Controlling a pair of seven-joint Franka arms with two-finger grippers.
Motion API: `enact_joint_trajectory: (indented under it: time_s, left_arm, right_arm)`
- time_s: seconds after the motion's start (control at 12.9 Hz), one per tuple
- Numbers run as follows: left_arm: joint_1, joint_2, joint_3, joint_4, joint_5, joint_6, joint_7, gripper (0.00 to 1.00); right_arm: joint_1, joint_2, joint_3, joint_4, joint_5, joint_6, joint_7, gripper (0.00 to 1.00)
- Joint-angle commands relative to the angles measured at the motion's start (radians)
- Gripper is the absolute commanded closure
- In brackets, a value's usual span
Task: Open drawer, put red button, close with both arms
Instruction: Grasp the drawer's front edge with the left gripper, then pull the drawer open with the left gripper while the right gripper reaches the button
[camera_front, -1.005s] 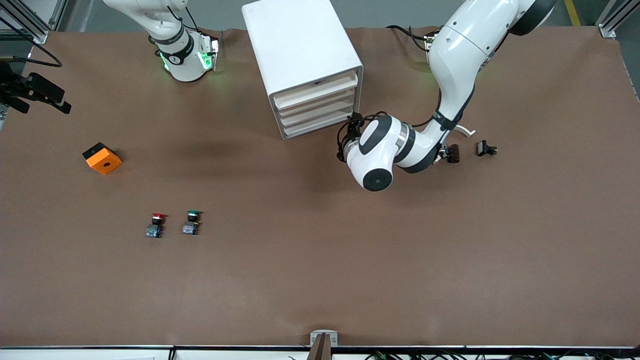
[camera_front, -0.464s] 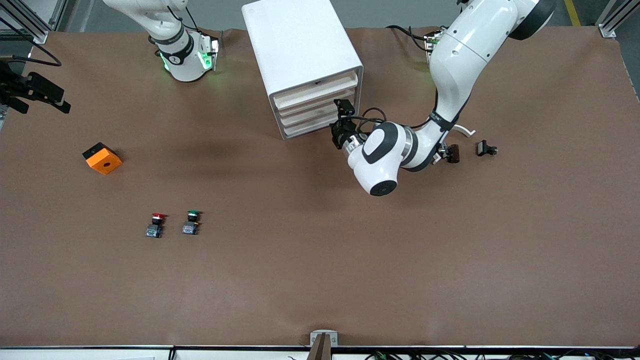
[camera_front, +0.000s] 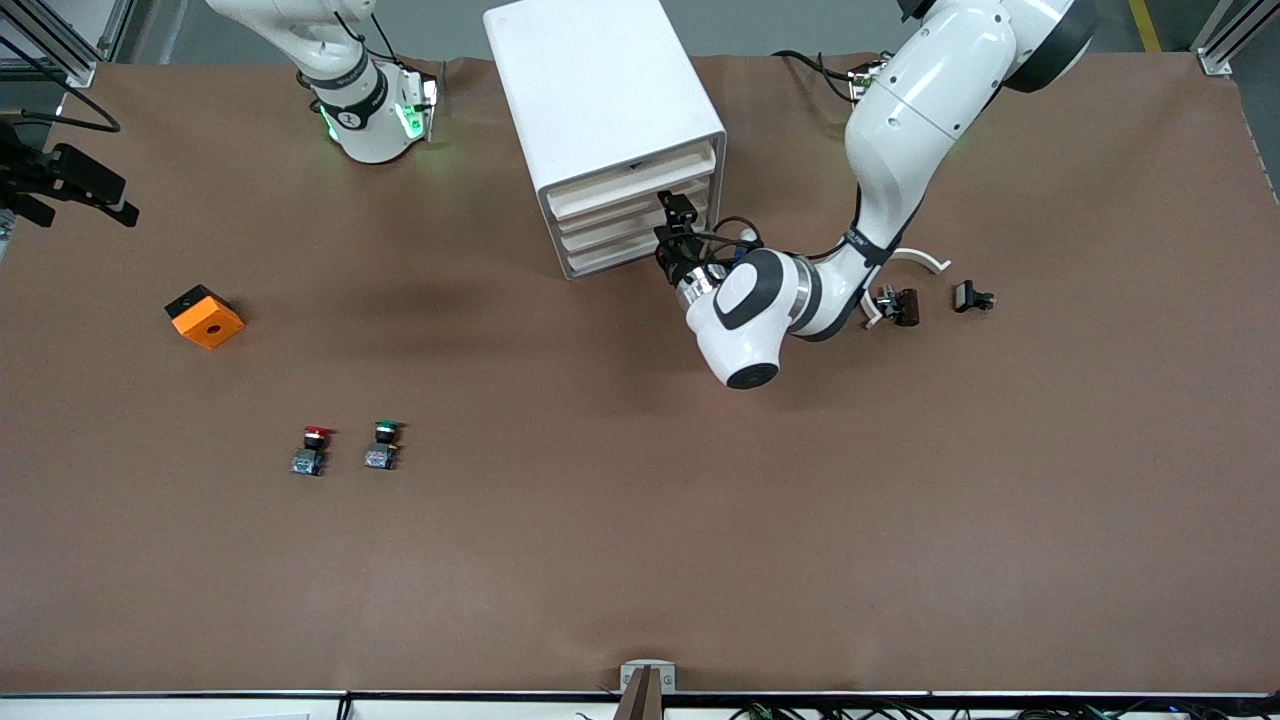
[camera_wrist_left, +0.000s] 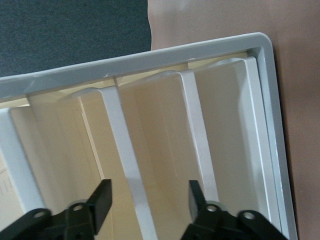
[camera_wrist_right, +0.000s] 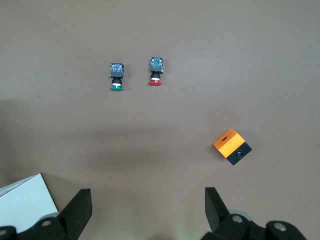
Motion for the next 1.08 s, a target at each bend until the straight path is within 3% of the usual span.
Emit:
enact_joint_trajectory:
  time_s: [0.0,0.23,0.31,0.46,0.7,0.85,1.0]
  left_arm:
    - [-0.021,0.014,0.002,0.022,-0.025,-0.02,-0.033,0.39]
    - [-0.021,0.016,0.002,0.021,-0.037,-0.02,-0.049,0.39]
    - [-0.023,0.023,0.002,0.021,-0.046,-0.02,-0.049,0.46]
    - [-0.032,0.029,0.002,0.018,-0.052,-0.021,-0.047,0.47]
    - [-0.043,0.031,0.0,0.018,-0.055,-0.02,-0.047,0.5]
    - [-0.046,0.032,0.002,0.018,-0.071,-0.02,-0.044,0.64]
    - [-0.046,0.045,0.002,0.022,-0.065,-0.02,-0.041,1.0]
  right_arm:
    - [-0.009,0.051,0.001,0.03,-0.006,-0.005,0.005,0.0]
    - [-0.001,0.158,0.002,0.054,-0.009,0.007,0.002,0.0]
    - [-0.001,0.218,0.002,0.077,-0.011,0.007,0.001,0.0]
    - [-0.012,0.29,0.002,0.137,-0.005,0.007,-0.006,0.0]
    - [-0.004,0.378,0.002,0.122,-0.006,0.165,0.001,0.0]
    - [0.001,0.456,0.002,0.088,0.004,0.317,0.02,0.0]
    - [0.019,0.525,0.004,0.079,0.004,0.414,0.063,0.0]
